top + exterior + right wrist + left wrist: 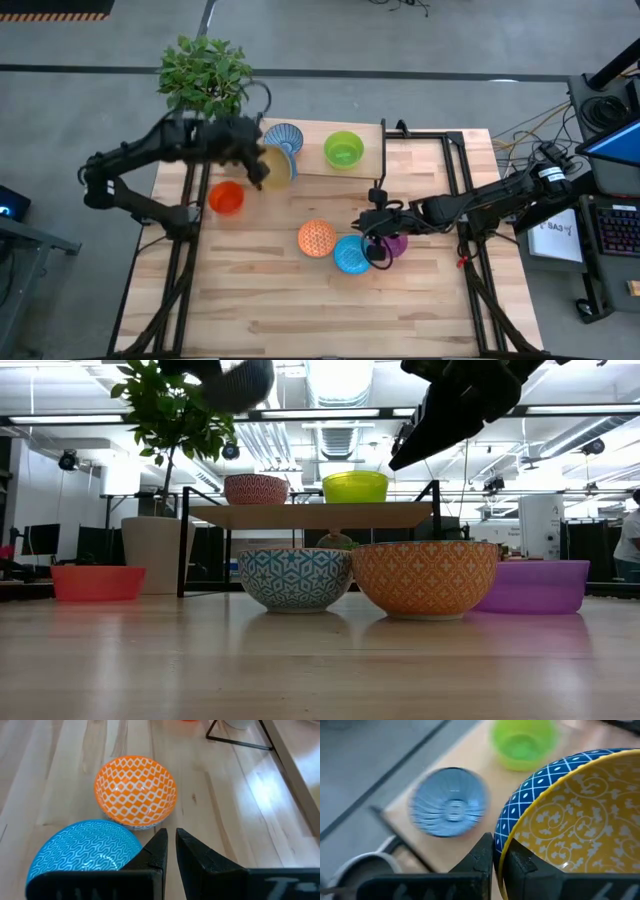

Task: Place and stack bowls onto a shelf
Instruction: Stack the yellow blue bowl into the red blue bowl on the shelf

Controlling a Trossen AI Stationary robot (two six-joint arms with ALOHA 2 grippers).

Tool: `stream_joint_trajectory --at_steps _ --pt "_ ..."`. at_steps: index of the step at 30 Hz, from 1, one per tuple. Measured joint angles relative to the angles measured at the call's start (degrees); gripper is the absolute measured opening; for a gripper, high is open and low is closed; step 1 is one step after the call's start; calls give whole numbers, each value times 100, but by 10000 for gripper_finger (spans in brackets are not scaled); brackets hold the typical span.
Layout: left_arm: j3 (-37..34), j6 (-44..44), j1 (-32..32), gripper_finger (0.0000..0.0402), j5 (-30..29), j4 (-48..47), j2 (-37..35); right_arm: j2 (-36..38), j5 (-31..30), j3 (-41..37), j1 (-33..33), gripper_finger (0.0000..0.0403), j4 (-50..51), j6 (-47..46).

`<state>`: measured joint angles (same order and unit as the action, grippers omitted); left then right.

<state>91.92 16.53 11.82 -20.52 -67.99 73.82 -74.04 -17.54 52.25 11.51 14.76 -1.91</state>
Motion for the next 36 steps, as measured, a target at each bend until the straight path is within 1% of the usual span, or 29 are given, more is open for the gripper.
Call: stream_joint_trajectory --at_steps 5,8,12,16,23,29,36 --pt "-9 -465 939 4 8 13 111 0 0 0 0 27 0 9" --pt "-11 -749 1380 4 182 192 243 0 0 0 0 27 -2 7" --pt "-13 -1068 1818 5 552 338 487 0 0 0 0 27 2 5" --pt "-2 -1428 2169 5 573 328 810 0 0 0 0 27 3 6" --pt "281 -1728 2472 5 623 345 1265 0 0 0 0 27 3 6" --pt "562 -1775 2487 6 624 277 1580 0 0 0 0 27 7 35" --pt "568 -1751 2493 19 624 203 1756 0 0 0 0 27 35 42"
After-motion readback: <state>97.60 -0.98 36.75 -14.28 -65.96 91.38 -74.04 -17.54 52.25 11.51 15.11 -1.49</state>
